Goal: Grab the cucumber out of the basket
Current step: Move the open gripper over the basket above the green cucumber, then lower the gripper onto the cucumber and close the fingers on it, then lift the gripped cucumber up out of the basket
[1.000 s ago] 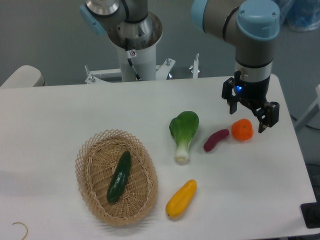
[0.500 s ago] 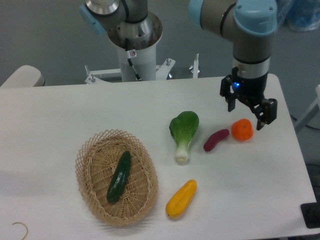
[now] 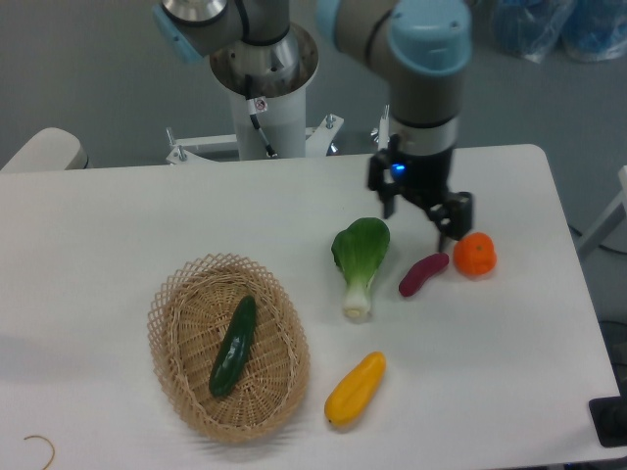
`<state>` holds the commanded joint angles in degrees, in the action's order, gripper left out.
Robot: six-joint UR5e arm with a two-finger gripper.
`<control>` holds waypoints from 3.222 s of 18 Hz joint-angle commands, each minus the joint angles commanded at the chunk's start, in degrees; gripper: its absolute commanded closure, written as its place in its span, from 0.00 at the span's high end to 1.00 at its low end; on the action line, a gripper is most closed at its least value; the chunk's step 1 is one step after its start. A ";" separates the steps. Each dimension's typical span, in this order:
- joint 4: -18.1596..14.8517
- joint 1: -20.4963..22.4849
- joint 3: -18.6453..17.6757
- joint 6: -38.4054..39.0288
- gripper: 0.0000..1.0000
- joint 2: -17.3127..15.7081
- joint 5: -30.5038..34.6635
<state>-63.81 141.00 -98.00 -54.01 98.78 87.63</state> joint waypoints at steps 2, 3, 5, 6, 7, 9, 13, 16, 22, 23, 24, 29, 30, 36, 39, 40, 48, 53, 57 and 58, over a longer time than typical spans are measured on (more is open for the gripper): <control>0.44 -3.70 0.35 8.01 1.00 2.55 -0.09; 1.66 -5.02 0.70 11.35 1.00 3.51 0.00; 4.47 -7.39 0.61 17.16 1.00 5.89 -0.09; 5.01 -8.36 0.35 19.19 1.00 6.59 0.00; 5.45 -9.15 0.26 20.51 1.00 7.64 0.00; 5.89 -11.35 -0.44 21.14 1.00 9.58 0.18; 11.86 -12.68 -2.55 23.07 1.00 11.78 0.00; 13.53 -13.91 -2.55 22.99 1.00 14.33 0.09; 17.93 -15.40 -2.81 23.08 1.00 17.23 0.44; 17.93 -15.40 -2.99 23.16 1.00 17.41 0.44; 18.02 -15.40 -3.34 23.16 1.00 17.67 0.44; 18.99 -15.93 -3.52 23.16 1.00 18.46 0.53; 19.07 -15.93 -3.43 23.16 1.00 18.55 0.53; 18.99 -15.93 -3.43 23.08 0.84 18.64 0.53; 18.99 -15.93 -3.43 23.08 0.59 18.64 0.62; 18.99 -15.93 -3.34 23.16 0.55 18.64 0.62; 18.55 -15.23 -0.89 22.46 0.45 17.68 0.62; 15.40 -12.69 4.12 22.02 0.45 15.92 0.88; 3.99 -9.44 13.16 14.33 0.45 15.04 0.97; 1.87 -7.95 14.75 12.11 0.45 14.78 0.97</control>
<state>-61.94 133.05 -83.25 -41.90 113.56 88.59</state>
